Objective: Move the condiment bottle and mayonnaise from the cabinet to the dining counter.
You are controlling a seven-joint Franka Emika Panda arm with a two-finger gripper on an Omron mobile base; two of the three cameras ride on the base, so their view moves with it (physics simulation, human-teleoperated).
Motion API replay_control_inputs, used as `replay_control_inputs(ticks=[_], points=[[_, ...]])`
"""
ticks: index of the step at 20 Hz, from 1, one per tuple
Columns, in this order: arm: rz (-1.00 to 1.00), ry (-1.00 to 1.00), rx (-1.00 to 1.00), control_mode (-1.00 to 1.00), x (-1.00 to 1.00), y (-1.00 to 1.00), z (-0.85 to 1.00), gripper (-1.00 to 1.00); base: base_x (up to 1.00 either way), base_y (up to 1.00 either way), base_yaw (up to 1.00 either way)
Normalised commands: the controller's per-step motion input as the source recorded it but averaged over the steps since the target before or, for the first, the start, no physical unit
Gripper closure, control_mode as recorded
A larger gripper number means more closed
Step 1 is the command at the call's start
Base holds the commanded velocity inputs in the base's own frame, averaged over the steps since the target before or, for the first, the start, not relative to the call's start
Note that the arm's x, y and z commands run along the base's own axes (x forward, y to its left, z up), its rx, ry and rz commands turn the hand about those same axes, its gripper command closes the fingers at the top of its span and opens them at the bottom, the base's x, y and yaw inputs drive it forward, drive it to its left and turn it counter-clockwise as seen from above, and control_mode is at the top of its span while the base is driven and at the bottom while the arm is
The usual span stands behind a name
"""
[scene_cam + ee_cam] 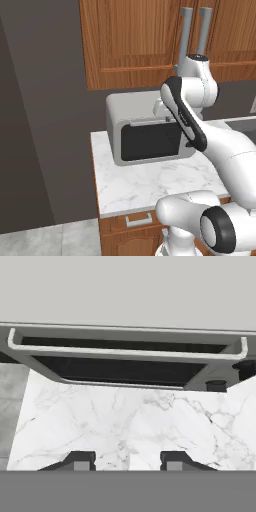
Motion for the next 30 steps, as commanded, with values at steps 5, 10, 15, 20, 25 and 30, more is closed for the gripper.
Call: replay_control_inputs(ticks=[5, 10, 15, 20, 25, 30], points=[[-0.01, -0.03, 0.0, -1.0, -0.23, 0.0, 0.0, -1.0, 0.0, 0.0, 0.0], [-0.06, -0.23, 0.0, -1.0, -0.43, -0.01, 0.17, -1.0, 0.0, 0.0, 0.0], [-0.11, -0.39, 0.0, -1.0, -0.41, -0.1, 0.47, -1.0, 0.0, 0.0, 0.0], [-0.13, -0.33, 0.0, -1.0, -0.2, -0.04, 0.43, -1.0, 0.0, 0.0, 0.0], [-0.14, -0.27, 0.0, -1.0, -0.15, -0.21, 0.37, -1.0, 0.0, 0.0, 0.0], [-0.12, -0.23, 0.0, -1.0, -0.12, -0.28, 0.36, -1.0, 0.0, 0.0, 0.0]])
